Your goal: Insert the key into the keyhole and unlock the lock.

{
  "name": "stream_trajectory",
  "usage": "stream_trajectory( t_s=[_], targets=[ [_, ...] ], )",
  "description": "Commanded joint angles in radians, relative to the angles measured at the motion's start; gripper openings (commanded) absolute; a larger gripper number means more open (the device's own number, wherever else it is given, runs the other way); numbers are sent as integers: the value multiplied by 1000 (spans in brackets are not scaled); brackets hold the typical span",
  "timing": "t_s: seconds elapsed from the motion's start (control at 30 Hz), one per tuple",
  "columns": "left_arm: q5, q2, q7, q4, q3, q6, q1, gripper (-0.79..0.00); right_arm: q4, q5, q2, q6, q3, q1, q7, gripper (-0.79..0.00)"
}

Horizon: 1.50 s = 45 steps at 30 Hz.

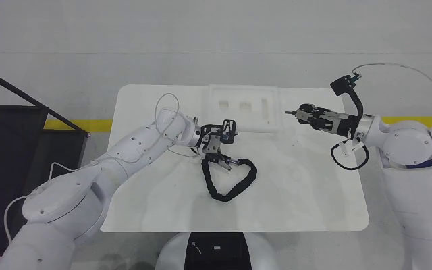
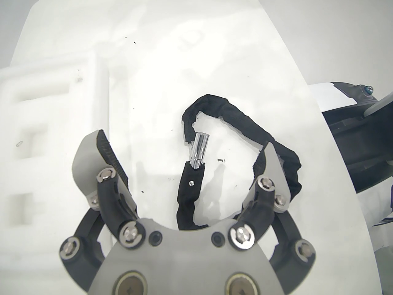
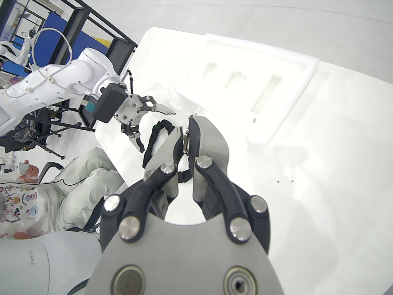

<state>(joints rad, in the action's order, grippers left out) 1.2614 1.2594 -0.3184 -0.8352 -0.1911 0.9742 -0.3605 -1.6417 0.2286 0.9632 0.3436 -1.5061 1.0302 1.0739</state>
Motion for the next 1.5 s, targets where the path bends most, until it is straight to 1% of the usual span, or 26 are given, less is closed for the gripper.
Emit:
stream_trajectory(
  t_s=[0.0,0.07,0.13,0.37,0.47,0.7,0.73,0.77,0.83,0.9,0.97,1.1,1.2,1.23,1.27,1.33,1.47],
  targets=[
    [21,1,24,10,-3,-37,-17,0,0,0,0,0,0,0,0,-785],
    [30,5,39,27,-6,-62,-35,0,0,0,0,0,0,0,0,-785],
    [36,12,46,35,-7,-67,-47,0,0,0,0,0,0,0,0,-785],
    [118,36,9,49,-2,-91,-72,0,0,0,0,0,0,0,0,-785],
    [146,47,-5,67,0,-99,-78,0,0,0,0,0,0,0,0,-785],
    [180,81,0,111,-7,-120,-84,0,0,0,0,0,0,0,0,-785],
    [184,85,-3,117,-7,-119,-84,-95,0,0,0,0,0,0,0,-785],
    [189,89,-8,121,-8,-118,-85,-228,0,0,0,0,0,0,0,-785],
    [200,97,-19,132,-10,-120,-86,-400,0,0,0,0,0,0,0,-785],
    [210,103,-29,141,-12,-125,-87,-440,0,0,0,0,0,0,0,-785],
    [220,109,-36,151,-13,-124,-89,-453,0,0,0,0,0,0,0,-785],
    [233,120,-44,171,-17,-123,-94,-453,0,0,0,0,0,0,0,-785],
    [240,129,-47,184,-21,-123,-97,-502,0,0,0,0,0,0,0,-785],
    [242,133,-44,189,-22,-122,-97,-539,0,0,0,0,0,0,0,-785],
    [244,136,-43,192,-24,-123,-98,-600,0,0,0,0,0,0,0,-785],
    [242,142,-40,203,-28,-120,-98,-785,0,0,0,0,0,0,0,-785],
    [233,152,-43,222,-42,-114,-95,-785,0,0,0,0,0,0,0,-785]
  ],
)
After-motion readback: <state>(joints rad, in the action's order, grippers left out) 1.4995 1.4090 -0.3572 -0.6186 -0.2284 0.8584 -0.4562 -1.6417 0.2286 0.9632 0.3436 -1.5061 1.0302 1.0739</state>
